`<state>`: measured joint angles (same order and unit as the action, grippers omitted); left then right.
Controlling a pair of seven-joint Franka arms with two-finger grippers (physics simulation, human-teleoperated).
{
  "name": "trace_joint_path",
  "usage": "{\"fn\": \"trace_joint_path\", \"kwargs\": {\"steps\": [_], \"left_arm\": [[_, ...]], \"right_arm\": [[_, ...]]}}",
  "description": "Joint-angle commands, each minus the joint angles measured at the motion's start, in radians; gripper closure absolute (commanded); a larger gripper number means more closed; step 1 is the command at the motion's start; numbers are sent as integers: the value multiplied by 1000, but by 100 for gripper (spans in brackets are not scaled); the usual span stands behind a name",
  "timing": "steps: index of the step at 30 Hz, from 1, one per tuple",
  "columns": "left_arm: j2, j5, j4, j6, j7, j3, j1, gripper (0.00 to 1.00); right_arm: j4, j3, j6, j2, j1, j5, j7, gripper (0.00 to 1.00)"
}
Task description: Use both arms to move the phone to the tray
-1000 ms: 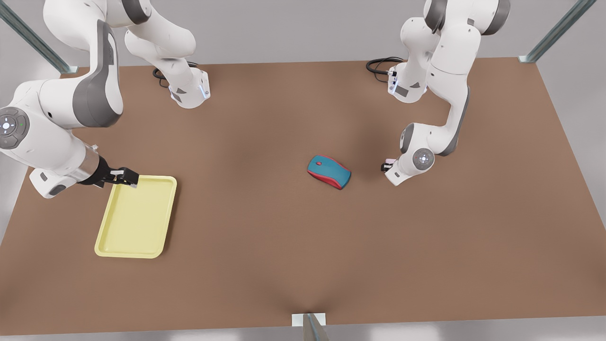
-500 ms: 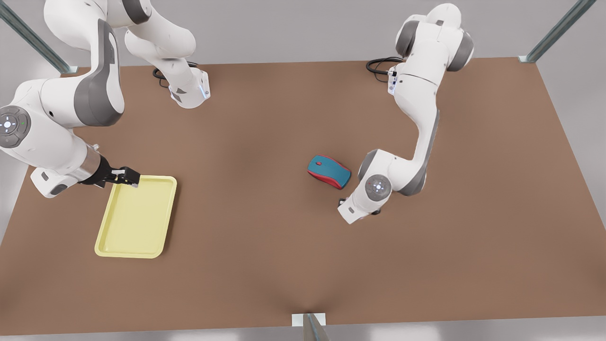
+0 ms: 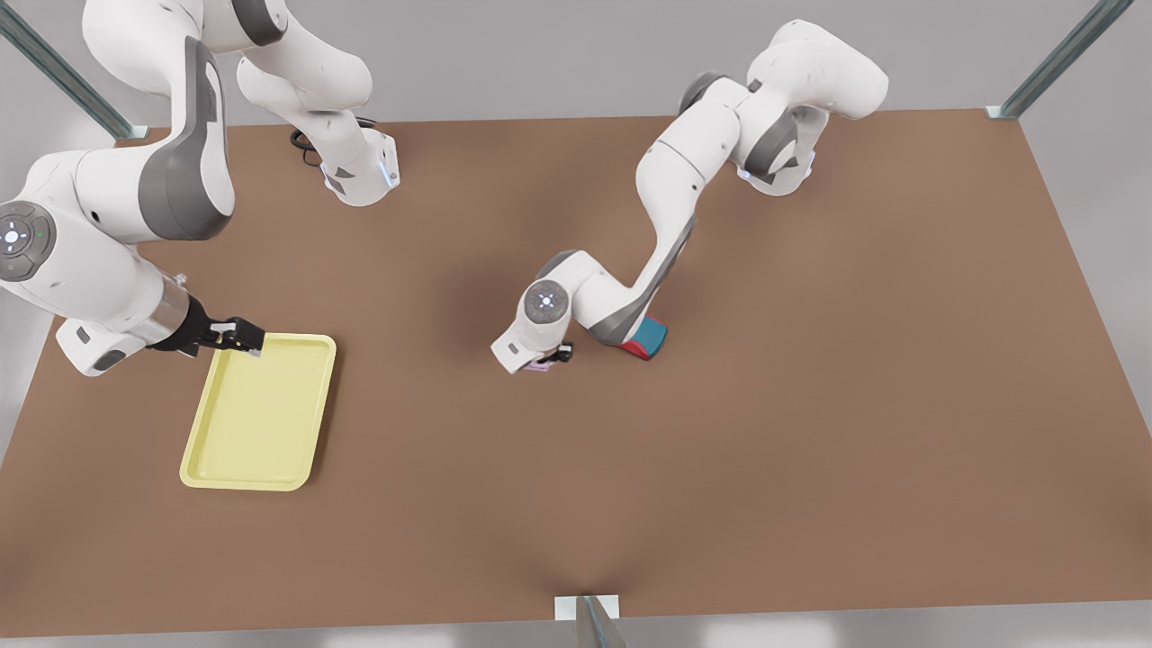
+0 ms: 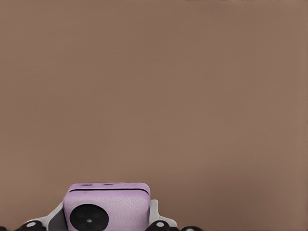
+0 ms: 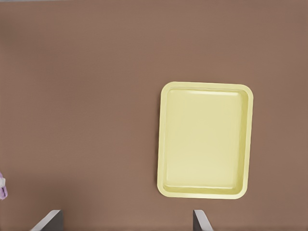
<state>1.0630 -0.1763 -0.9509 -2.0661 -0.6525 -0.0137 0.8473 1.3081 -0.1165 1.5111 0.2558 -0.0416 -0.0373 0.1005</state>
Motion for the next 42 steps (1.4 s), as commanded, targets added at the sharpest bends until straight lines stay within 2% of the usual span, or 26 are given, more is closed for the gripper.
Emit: {"fn": "trace_joint_path", "kwargs": {"steps": [1,4,5,9,10,12,13,14,15,16,17,18,19,23,24,25,28,29,30,31,36,39,42], "left_arm": [[18,-9,17,-118,-349,1,3,23],[55,-8,21,-118,-308,0,22,22],[55,-8,21,-118,-308,0,22,0],[46,-6,20,-105,-309,-5,32,0],[-69,0,6,26,-285,-5,13,0],[-334,40,1,555,31,-8,-180,0],[-440,66,3,688,181,-8,-322,0],[-491,125,3,782,277,-8,-401,0],[-522,231,3,845,379,-8,-450,0],[-609,251,-73,847,459,1,-542,0],[-805,250,-377,678,588,1,-576,0],[-922,228,-549,555,605,6,-625,0],[-945,221,-589,566,695,1,-629,0],[-910,169,-531,673,682,3,-629,0],[-877,162,-439,692,685,3,-628,0],[-887,161,-434,699,682,-2,-629,0],[-862,150,-434,719,683,-6,-629,0],[-851,149,-434,709,680,-5,-629,0],[-810,147,-434,710,677,-5,-629,0],[-810,135,-434,708,679,-6,-629,0],[-799,132,-434,702,682,-6,-629,0],[-793,130,-434,702,682,-6,-629,0],[-770,133,-434,683,682,-6,-629,0]], "right_arm": [[0,0,0,-1,0,0,-1,0],[0,1,0,0,0,0,-1,0],[0,1,0,0,0,0,-1,0],[0,1,0,0,0,0,-1,0],[0,1,1,0,0,0,-1,0],[-1,-2,0,2,11,0,1,0],[-1,-2,0,0,11,0,1,0],[-1,-2,0,2,11,0,1,0],[-1,-2,0,2,11,0,1,0],[-1,-2,1,2,11,0,-1,0],[-1,-2,0,2,11,0,-1,0],[-1,-2,0,2,11,0,-1,0],[-1,-2,0,0,11,0,-1,0],[-1,-6,0,0,15,2,-2,0],[2,-67,6,2,38,1,-4,0],[-6,-109,12,59,83,-9,-1,0],[-12,-115,67,194,195,-1,-7,0],[-20,-187,136,246,197,-7,10,0],[-18,-193,156,278,198,-6,140,0],[-15,-198,175,287,270,-25,312,0],[-20,-198,369,433,408,-78,853,0],[-17,-198,491,493,414,-78,912,0],[-15,-193,500,540,422,-81,912,0]]}}
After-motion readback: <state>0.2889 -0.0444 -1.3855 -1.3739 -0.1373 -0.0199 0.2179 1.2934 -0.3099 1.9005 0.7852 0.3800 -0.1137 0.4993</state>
